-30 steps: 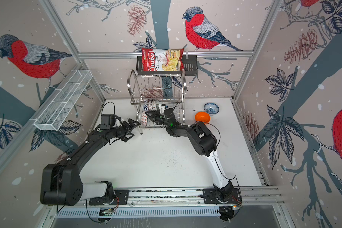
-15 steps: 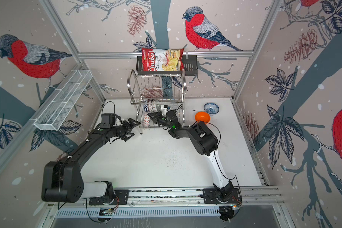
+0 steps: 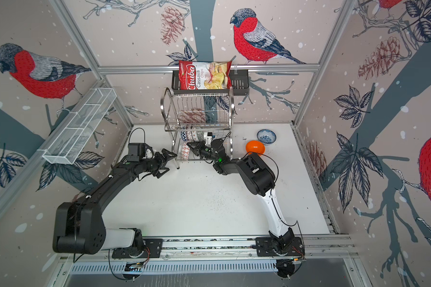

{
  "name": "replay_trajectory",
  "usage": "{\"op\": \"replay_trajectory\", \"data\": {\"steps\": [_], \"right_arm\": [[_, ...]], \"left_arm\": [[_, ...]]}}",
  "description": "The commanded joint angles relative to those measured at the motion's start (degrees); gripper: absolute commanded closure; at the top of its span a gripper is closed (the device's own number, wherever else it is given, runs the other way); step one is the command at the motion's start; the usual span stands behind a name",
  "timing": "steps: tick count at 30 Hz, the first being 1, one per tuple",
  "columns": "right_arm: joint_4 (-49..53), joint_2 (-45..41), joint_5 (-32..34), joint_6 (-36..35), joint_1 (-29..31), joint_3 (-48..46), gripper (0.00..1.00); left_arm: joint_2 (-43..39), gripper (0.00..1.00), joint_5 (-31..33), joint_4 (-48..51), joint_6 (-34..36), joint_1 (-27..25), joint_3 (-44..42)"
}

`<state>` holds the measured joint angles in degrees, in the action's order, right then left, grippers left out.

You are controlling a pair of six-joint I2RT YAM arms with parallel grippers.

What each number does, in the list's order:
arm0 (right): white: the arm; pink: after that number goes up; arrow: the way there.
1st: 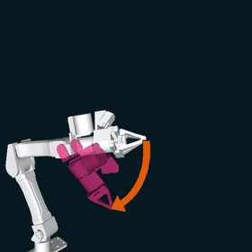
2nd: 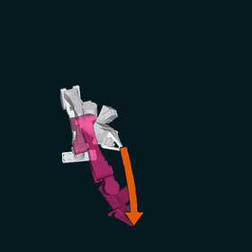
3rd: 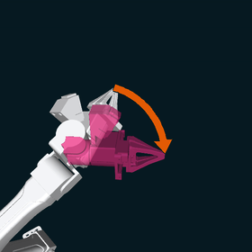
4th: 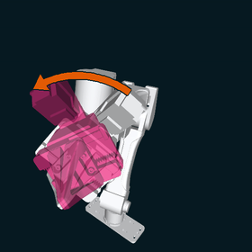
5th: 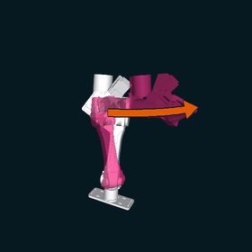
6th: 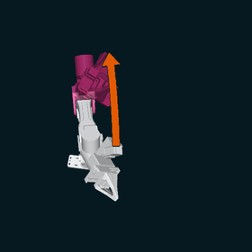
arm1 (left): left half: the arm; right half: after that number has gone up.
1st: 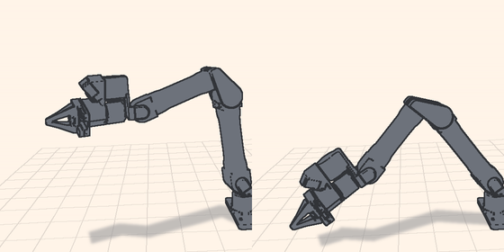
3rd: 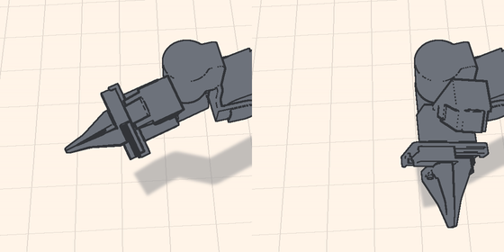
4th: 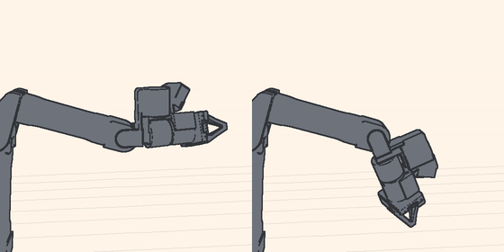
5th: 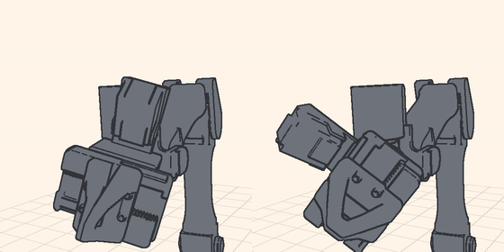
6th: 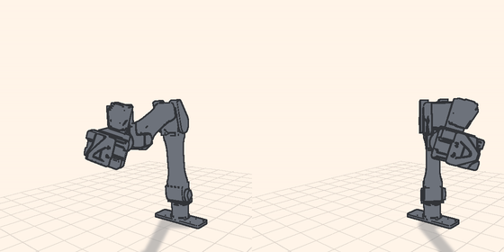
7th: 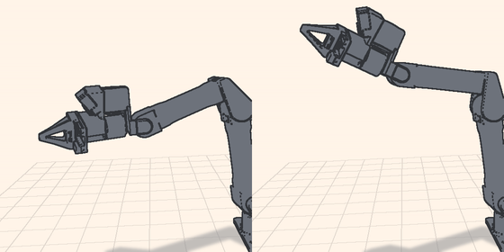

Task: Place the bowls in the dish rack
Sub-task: 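Lower the blue-triangle bowl upright into the rack slot beside the stacked bowls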

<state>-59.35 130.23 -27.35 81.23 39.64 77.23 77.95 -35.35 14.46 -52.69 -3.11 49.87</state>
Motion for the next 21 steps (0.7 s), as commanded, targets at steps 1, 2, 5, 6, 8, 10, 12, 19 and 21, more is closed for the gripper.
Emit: {"op": "replay_trajectory", "data": {"steps": [1, 2, 5, 6, 8, 10, 12, 19, 21], "right_arm": [[1.4, 0.2, 0.5, -0.9, 0.0, 0.4, 1.00], [1.6, 0.3, 0.5, -1.0, 0.0, 0.4, 1.00], [3.3, 0.4, 0.7, -1.5, 0.2, 0.9, 0.99], [4.3, 0.5, 0.8, -1.8, 0.4, 1.1, 0.99], [6.6, 0.6, 0.8, -2.8, 0.6, 2.1, 0.98], [7.9, 0.8, 1.2, -3.6, 0.8, 2.8, 0.97], [8.8, 0.9, 1.5, -3.9, 1.0, 3.2, 0.97], [12.3, 0.7, 2.7, -5.0, 1.3, 3.4, 0.97], [14.0, 0.5, 2.9, -6.2, 1.4, 3.8, 0.96]], "left_arm": [[-0.3, 0.03, 0.3, -1.3, -0.2, 0.2, -0.5], [-0.4, 0.03, 0.4, -1.5, -0.2, 0.2, -0.5], [-0.6, 0.03, 0.4, -1.6, -0.3, 0.2, -0.7], [-0.7, 0.03, 0.4, -1.5, -0.3, 0.2, -0.7], [-1.0, 0.03, 0.5, -1.5, -0.4, 0.2, -0.9], [-1.2, 0.03, 0.5, -1.5, -0.3, 0.2, -1.0], [-1.6, 0.03, 0.7, -1.3, -0.2, 0.2, -1.1], [-2.7, 0.03, 0.9, -1.1, -0.2, 0.2, -1.9], [-2.9, 0.03, 0.8, -1.2, -0.1, 0.2, -2.3]]}}
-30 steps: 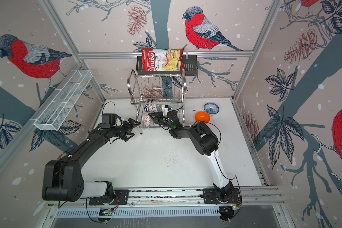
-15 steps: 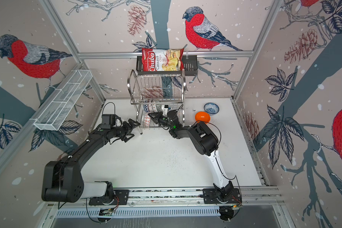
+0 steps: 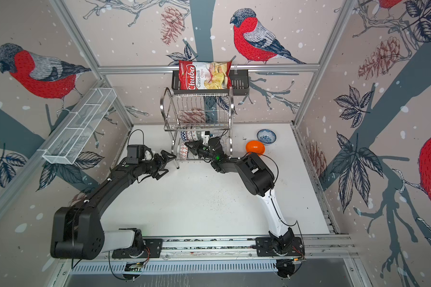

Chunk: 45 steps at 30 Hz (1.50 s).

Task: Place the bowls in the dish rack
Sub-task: 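Lower the blue-triangle bowl upright into the rack slot beside the stacked bowls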

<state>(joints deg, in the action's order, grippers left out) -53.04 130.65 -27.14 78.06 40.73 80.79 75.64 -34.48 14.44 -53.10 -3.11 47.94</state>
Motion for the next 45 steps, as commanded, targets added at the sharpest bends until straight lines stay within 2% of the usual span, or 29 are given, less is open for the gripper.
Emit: {"op": "replay_trajectory", "data": {"steps": [1, 7, 28, 45], "right_arm": [[7.6, 0.0, 2.7, -3.1, 0.4, 0.2, 0.95], [8.0, -0.2, 3.3, -2.8, 0.7, 0.0, 0.90], [15.0, 1.1, 4.3, -5.0, 1.0, 3.4, 0.87], [14.7, 1.0, 3.1, -5.0, 1.3, 4.4, 0.78]], "left_arm": [[-0.6, 0.03, -0.1, -1.1, 0.3, 0.2, -0.4], [-1.0, 0.03, -0.2, -1.0, 0.6, 0.2, -0.8], [-1.1, 0.03, -0.2, -0.4, 1.1, 0.2, -0.5], [-0.9, 0.03, -0.3, -0.3, 0.7, 0.2, -0.5]]}}
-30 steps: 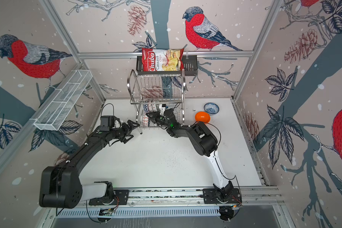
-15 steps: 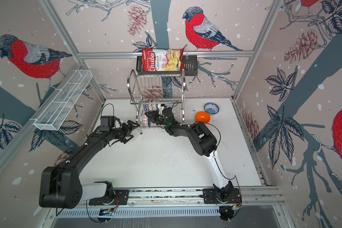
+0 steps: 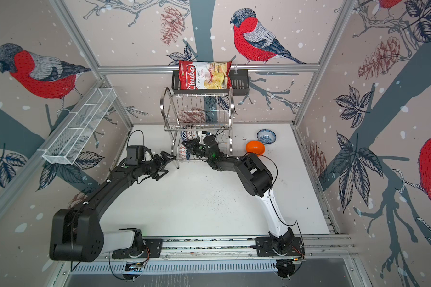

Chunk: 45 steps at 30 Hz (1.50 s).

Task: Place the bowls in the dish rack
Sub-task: 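Lower the blue-triangle bowl upright into the rack slot beside the stacked bowls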

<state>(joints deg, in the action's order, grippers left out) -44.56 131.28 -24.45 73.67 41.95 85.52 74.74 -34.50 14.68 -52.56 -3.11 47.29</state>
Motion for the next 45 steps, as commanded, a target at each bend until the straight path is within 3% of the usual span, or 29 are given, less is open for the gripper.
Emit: {"op": "replay_trajectory", "data": {"steps": [1, 23, 45], "right_arm": [[5.9, 0.2, 0.5, -0.7, 0.1, -0.3, 0.77], [-1.2, -1.4, -2.1, 1.3, -0.4, -1.4, 0.60], [-3.2, -3.1, -1.7, 2.8, -1.2, -2.2, 0.54]], "left_arm": [[0.0, 0.03, -0.2, -0.6, 0.2, 0.2, 0.1], [-0.1, 0.03, -0.1, -0.4, 0.2, 0.2, -0.2], [0.2, 0.03, -0.3, -0.5, 0.3, 0.2, 0.0]]}}
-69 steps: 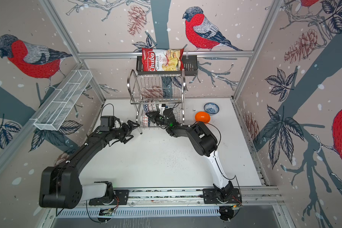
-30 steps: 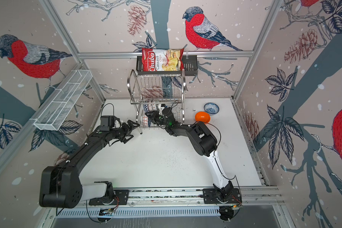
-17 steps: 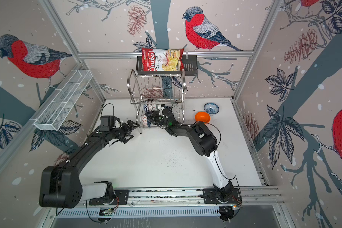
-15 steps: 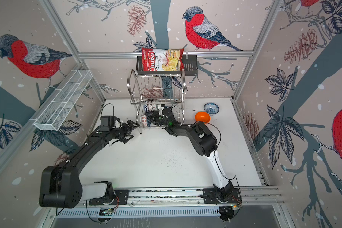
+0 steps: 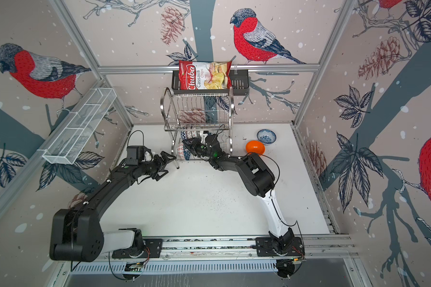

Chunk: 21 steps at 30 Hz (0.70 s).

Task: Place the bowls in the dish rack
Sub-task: 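Lower the blue-triangle bowl upright into the rack slot beside the stacked bowls, then open the right gripper and release the blue-triangle bowl in the rack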

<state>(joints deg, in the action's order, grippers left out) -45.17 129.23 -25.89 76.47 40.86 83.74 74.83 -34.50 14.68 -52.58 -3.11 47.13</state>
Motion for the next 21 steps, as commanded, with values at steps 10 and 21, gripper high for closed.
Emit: {"op": "replay_trajectory", "data": {"steps": [10, 21], "right_arm": [[-3.6, -3.7, -0.1, -0.3, -0.6, -3.7, 0.46], [-6.3, -7.9, -0.5, -0.6, -0.7, -10.5, 0.41]], "left_arm": [[0.0, 0.03, 0.0, -0.8, -0.1, 0.2, 0.8], [-2.9, 0.03, 0.1, -3.6, -2.8, 0.2, -2.0]]}}
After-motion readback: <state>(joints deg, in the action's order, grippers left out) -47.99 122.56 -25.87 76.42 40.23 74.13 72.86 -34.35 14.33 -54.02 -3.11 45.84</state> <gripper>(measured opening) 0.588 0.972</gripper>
